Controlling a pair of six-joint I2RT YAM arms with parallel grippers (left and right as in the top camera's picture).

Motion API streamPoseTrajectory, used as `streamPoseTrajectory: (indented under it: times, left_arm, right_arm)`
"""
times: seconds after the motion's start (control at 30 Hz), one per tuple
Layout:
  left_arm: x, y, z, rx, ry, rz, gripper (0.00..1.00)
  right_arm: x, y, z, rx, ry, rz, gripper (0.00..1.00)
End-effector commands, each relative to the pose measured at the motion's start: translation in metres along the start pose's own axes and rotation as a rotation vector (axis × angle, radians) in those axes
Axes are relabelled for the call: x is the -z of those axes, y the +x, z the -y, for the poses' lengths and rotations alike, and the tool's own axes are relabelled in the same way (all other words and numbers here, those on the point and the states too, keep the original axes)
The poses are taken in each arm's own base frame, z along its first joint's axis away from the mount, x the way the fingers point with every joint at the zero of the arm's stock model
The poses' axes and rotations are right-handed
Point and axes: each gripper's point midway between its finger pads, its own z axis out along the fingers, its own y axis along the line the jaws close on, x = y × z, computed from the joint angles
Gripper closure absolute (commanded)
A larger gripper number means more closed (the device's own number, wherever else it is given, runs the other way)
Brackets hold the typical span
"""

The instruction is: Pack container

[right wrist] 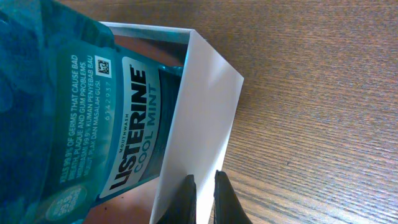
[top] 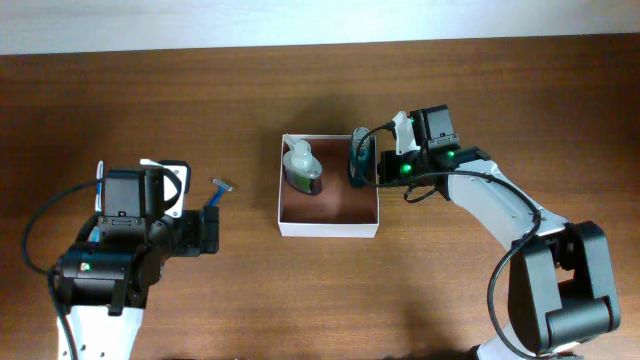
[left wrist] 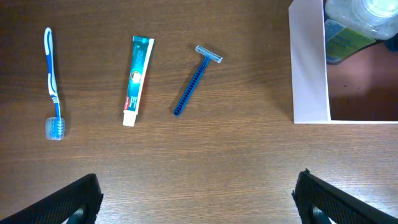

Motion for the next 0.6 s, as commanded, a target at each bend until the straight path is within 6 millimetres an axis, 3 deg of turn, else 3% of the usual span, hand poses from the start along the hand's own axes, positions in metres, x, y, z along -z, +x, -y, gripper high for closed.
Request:
streamPoseTrajectory:
  times: [0.0,0.57]
  left_arm:
    - [0.0040,-0.0042,0.0010,0.010,0.010,0.014,0.00]
    - [0.0040,-0.0043,0.0010,0.010,0.010,0.015,0.00]
  right_arm:
    - [-0.0005,0.0019,-0.0114,0.017,-0.065,-0.010,0.95]
    - [-0.0001,-0.0060,-0.0128,0.027,-0.074,0.021,0.94]
